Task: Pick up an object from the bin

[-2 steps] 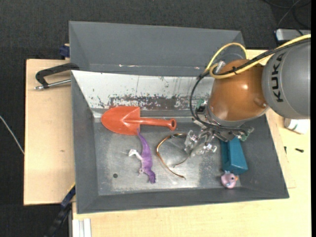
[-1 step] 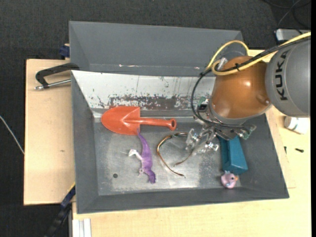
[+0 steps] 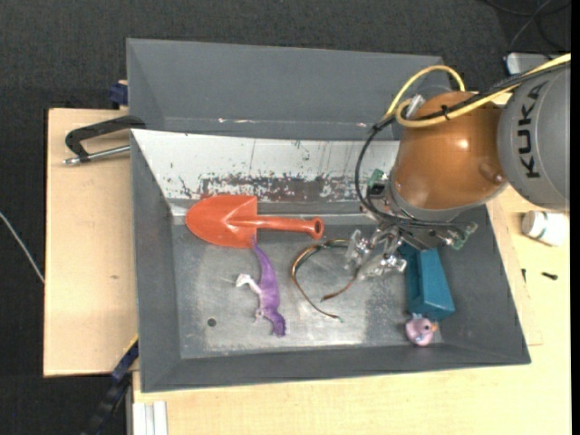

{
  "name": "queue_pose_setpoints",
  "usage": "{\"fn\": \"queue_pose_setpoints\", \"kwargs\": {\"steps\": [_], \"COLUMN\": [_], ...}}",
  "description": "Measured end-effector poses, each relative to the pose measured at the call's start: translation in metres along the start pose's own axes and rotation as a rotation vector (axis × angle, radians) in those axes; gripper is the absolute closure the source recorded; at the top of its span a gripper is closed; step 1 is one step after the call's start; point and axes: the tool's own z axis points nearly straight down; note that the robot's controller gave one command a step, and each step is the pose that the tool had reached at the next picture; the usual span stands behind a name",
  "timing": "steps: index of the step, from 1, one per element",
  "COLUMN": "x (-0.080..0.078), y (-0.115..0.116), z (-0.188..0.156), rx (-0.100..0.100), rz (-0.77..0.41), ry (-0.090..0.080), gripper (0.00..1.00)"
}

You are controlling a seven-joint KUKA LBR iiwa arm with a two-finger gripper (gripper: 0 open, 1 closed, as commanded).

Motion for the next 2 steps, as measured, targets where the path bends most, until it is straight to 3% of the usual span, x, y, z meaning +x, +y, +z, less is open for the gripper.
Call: {"fn": "queue_pose_setpoints", "kwargs": {"steps": [2], "x": [-0.002], "y": [-0.002], "z": [-0.031], "rx": [0.010], "rz": [0.001], "ry": [-0.007], "gripper": [1.00]}}
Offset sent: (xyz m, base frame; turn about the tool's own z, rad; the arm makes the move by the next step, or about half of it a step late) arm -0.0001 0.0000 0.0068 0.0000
